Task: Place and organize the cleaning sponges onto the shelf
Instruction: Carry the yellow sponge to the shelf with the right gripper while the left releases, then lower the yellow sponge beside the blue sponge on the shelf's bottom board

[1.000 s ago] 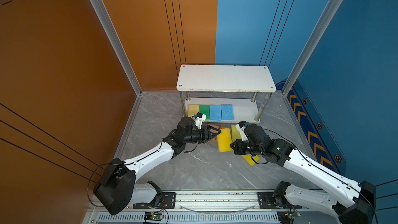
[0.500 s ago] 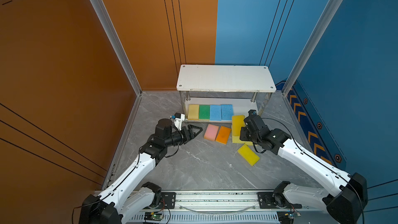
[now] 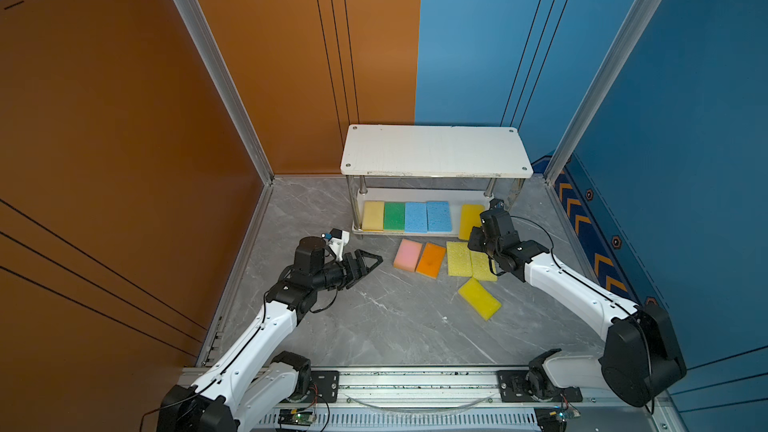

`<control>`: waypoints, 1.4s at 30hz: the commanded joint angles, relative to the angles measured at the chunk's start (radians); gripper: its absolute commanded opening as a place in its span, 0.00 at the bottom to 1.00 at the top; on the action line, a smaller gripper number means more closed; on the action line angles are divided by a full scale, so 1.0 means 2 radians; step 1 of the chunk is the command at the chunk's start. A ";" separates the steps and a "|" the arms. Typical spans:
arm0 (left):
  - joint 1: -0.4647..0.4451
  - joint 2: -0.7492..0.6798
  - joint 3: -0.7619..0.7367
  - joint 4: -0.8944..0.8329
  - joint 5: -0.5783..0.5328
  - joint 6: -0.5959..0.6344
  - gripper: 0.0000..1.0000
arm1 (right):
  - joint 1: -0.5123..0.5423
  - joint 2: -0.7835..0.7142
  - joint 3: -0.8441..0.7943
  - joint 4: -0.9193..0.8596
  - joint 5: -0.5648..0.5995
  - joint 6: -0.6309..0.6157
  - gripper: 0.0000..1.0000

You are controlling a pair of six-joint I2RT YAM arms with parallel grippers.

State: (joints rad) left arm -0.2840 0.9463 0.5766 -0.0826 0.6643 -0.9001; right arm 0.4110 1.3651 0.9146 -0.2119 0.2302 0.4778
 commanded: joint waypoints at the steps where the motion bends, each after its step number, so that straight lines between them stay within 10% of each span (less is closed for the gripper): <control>1: 0.008 -0.007 -0.008 -0.013 0.018 0.015 0.78 | -0.010 0.018 -0.001 0.045 -0.013 -0.019 0.03; 28: 0.024 0.004 -0.023 0.001 0.023 0.007 0.78 | -0.043 0.104 0.035 0.080 -0.061 -0.030 0.05; 33: 0.025 0.006 -0.023 0.002 0.023 0.007 0.78 | -0.046 0.110 0.035 0.080 -0.061 -0.028 0.22; 37: 0.025 0.007 -0.023 0.003 0.023 0.005 0.78 | -0.047 0.108 0.032 0.080 -0.058 -0.027 0.56; 42: 0.025 0.005 -0.023 0.003 0.023 0.004 0.78 | -0.045 0.087 0.021 0.082 -0.054 -0.025 0.60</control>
State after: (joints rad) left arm -0.2428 0.9577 0.5430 -0.0940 0.6933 -0.8944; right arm 0.3214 1.5795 0.9588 -0.0666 0.1127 0.4255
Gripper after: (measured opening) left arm 0.779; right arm 0.595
